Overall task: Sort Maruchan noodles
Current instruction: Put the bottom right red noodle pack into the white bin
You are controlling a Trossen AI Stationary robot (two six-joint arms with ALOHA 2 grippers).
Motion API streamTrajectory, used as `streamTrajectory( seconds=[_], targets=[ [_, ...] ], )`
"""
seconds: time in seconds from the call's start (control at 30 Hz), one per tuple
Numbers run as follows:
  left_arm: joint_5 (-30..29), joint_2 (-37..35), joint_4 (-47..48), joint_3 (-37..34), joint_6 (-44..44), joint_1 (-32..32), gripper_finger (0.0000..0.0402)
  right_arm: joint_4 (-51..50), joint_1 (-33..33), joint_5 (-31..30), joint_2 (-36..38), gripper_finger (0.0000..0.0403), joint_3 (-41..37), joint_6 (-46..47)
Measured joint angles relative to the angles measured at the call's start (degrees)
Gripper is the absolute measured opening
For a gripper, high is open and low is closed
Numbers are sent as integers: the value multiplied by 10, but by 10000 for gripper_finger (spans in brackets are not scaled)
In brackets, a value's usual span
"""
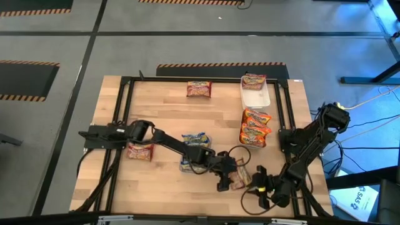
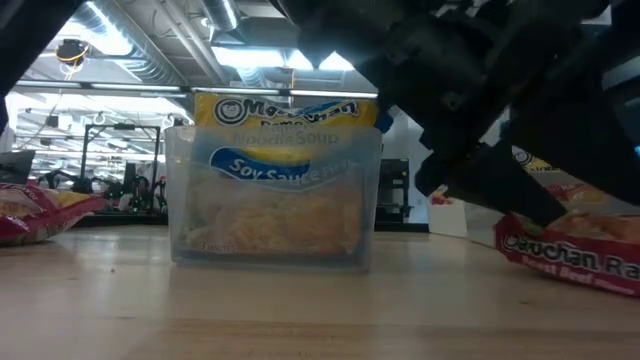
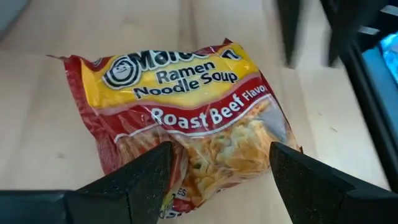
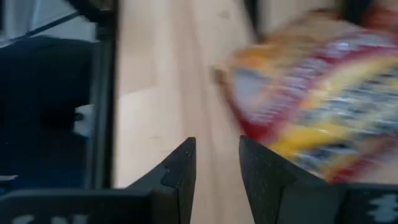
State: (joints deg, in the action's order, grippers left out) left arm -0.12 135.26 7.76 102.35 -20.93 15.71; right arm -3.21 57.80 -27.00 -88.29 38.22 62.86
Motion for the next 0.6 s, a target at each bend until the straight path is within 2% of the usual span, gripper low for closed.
streamTrajectory(
  seconds=[0.27, 0.43, 0.53, 0.6],
  targets=[
    [6, -55, 37, 0, 0, 0, 266, 2, 0, 0, 0, 110, 0, -4],
    [-44, -69, 67, 0, -13, -15, 266, -3, -1, -77, 0, 110, 0, -37],
    [-52, -61, 75, 0, -24, -29, 266, -7, -1, -124, 0, 110, 0, -48],
    [-52, -48, 79, -1, -26, -36, 266, -4, -1, -130, -10, 110, 0, -49]
  ],
)
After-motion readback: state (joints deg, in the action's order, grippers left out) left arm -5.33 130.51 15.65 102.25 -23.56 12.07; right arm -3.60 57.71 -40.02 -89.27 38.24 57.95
